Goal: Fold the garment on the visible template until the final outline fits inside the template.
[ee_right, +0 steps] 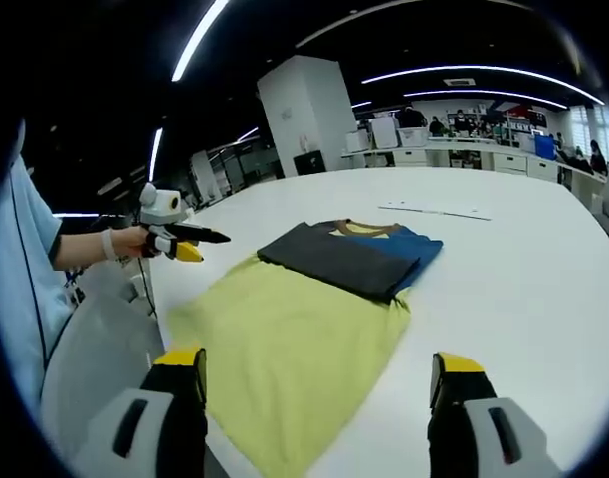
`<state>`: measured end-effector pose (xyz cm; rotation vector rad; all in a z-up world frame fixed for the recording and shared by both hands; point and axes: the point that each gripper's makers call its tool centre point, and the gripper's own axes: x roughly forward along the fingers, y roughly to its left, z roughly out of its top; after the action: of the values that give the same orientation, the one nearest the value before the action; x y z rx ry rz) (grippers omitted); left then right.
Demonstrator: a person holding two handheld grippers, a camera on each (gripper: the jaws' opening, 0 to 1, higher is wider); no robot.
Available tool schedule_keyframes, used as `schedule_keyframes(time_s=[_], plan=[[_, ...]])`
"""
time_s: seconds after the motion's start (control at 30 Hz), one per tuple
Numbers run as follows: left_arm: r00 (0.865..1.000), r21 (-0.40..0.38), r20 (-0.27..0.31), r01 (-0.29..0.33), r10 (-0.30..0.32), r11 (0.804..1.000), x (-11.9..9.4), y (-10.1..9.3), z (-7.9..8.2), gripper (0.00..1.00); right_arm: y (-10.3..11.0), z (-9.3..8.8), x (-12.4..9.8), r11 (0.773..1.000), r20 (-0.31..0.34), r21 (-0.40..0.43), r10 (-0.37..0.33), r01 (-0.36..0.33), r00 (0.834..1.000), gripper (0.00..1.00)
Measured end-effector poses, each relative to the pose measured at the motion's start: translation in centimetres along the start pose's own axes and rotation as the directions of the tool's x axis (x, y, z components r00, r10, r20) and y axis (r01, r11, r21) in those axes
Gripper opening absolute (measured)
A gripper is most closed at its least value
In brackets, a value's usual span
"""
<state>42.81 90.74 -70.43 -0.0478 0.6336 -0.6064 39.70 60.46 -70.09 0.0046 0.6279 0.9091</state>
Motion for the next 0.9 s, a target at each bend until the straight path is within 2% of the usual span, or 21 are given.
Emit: schedule_keyframes(time_s=[0.13,0.37,0.6,0.67,0.73,0.8,0.9], plan=[[0.998,-0.005,-0.054,0.020,-0.020,1.000,-0.6,-0.1,-1.8,0.83,0.3,-1.4,-0.4,1.000,-0.034,0.007,0.005,-0.005,0.999,0.92],[0.994,-0.038,-0.102,0.027,-0.030,0.999,-2.1,0.1,-4.4,0.79,0.7,-3.7,-1.1,1.000,-0.079,0.015,0.000,0.002,0.997,0.89],[0.982,-0.067,-0.164,0.082,-0.092,0.994,-3.9,-1.3,-6.4,0.68,1.2,-5.1,-1.6,1.000,-0.111,0.023,0.002,0.001,0.994,0.83],[0.980,-0.057,-0.172,0.090,-0.099,0.994,-4.4,-1.7,-7.0,0.64,1.3,-5.6,-1.6,1.000,-0.121,0.030,0.006,-0.003,0.993,0.78],[0.974,-0.093,-0.194,0.097,-0.114,0.991,-4.9,-2.0,-7.7,0.61,1.7,-6.0,-1.7,0.999,-0.125,0.044,0.019,-0.014,0.992,0.70],[0.969,-0.097,-0.212,0.110,-0.128,0.989,-5.4,-2.5,-8.4,0.54,1.9,-6.3,-1.7,0.999,-0.129,0.051,0.025,-0.019,0.991,0.62],[0.960,-0.123,-0.243,0.112,-0.139,0.986,-5.9,-2.9,-9.6,0.45,1.8,-6.7,-1.9,0.998,-0.132,0.057,0.016,-0.008,0.991,0.61]])
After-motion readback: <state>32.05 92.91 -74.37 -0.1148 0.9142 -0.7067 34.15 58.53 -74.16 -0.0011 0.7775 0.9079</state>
